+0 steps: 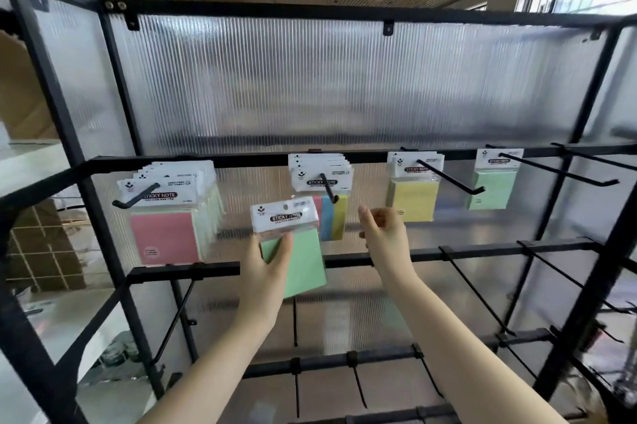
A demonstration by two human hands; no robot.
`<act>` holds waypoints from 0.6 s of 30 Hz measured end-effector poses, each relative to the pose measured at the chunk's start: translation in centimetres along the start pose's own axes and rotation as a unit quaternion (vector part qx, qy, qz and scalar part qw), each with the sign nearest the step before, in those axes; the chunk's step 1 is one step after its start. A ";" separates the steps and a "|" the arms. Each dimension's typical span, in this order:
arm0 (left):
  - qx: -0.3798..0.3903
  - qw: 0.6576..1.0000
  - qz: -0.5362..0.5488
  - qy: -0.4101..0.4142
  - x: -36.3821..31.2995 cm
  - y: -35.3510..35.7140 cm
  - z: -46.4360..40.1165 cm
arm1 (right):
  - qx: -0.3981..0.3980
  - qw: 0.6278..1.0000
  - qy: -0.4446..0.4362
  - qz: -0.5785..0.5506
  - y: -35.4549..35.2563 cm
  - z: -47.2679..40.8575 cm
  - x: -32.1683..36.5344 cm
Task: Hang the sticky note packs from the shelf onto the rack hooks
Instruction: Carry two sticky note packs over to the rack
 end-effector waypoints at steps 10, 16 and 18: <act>0.123 0.991 -0.017 -0.046 1.9 10.5 5.4 | 0.143 0.986 0.055 -0.066 -6.4 6.9 -1.9; 0.209 0.978 -0.015 -0.018 0.1 19.4 6.3 | 0.018 0.999 0.006 -0.036 -14.2 9.4 -0.6; 0.243 0.970 -0.023 0.006 -1.0 21.8 6.4 | -0.040 0.999 -0.016 -0.031 -16.8 9.9 0.1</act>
Point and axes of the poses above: each hand's wrist, its own z-axis away from the middle knuckle, its own y-axis out of the palm, x = y × z, the point moved 4 cm from there along -z, towards the middle knuckle, and after that the axes turned 11 degrees about x, right-handed, at the moved point
